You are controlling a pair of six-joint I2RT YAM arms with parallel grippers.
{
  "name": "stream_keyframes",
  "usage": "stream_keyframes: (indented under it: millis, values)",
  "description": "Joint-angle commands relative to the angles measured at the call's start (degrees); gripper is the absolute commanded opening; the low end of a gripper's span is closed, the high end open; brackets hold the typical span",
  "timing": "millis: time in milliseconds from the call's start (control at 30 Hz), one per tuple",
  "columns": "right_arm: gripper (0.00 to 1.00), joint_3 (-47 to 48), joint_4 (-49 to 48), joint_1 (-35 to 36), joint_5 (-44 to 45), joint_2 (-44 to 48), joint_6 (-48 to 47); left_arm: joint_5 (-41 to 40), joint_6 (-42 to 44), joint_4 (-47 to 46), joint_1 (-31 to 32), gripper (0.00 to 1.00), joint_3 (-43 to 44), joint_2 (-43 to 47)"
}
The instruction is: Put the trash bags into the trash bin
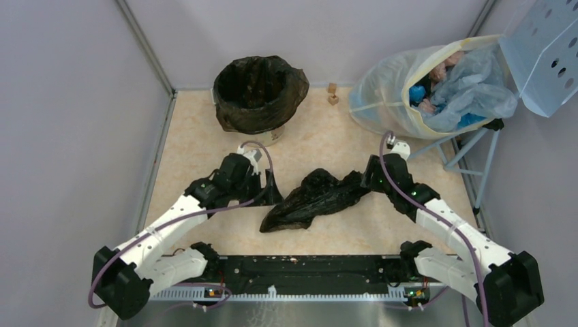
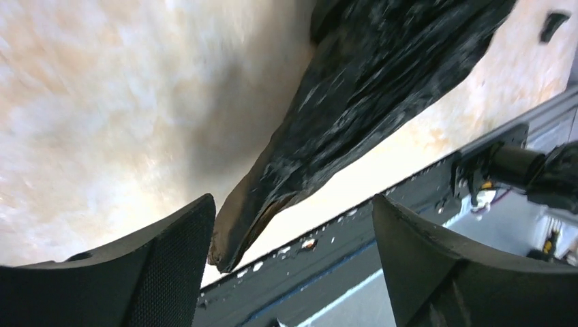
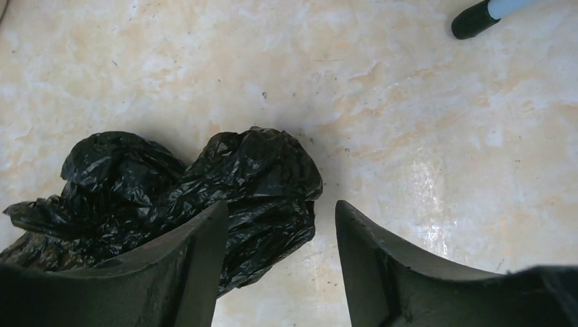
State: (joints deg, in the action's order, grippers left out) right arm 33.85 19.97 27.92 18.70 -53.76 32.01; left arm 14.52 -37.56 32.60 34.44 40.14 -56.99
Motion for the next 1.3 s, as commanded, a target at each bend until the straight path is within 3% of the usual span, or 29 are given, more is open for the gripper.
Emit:
stream_keyframes:
  millis: [0,100,300,500,633,800,967,1067,1267]
  values:
    - [0.59,1.88,-0.41,-1.23,-0.28,0.72,0.35,-8.46,4.29,5.58,0.01,0.91,8.97,-1.38]
    - [0.6,1.32,-0.97,-1.47,-1.63,0.41,1.22,-12.11,6.35,6.49,-0.05,0.94,14.3,-3.47]
    - [0.63,-0.36,-2.62,-2.11,-4.09,-2.84,4.24,0.29,9.75,-8.42,0.09,0.9,15.65,-9.11]
    - [0.54,-3.71,-6.41,-2.17,-7.34,-2.89,6.82,4.32,5.91,-16.27,0.89,0.81,17.47,-17.61]
    - [0.51,-4.74,-8.37,-2.18,-8.48,-3.7,7.1,0.18,-0.65,-22.09,3.62,0.82,16.82,-20.53]
    - [0.4,-4.92,-8.97,-2.17,-9.57,-4.67,6.74,-4.01,-9.03,-29.4,5.84,0.83,14.91,-23.54]
    - [0.36,-5.6,-9.18,-2.17,-10.29,-3.54,6.64,-6.63,-11.22,-28.53,6.67,0.8,16.09,-27.18]
    - [0.36,-5.88,-9.07,-2.16,-10.04,-2.67,6.48,-9.77,-16.13,-25.41,6.78,0.75,15.75,-27.98]
    - [0.36,-6.23,-9.06,-2.17,-9.91,-1.8,6.22,-13.32,-24.15,-26.43,7.44,0.76,11.41,-27.2]
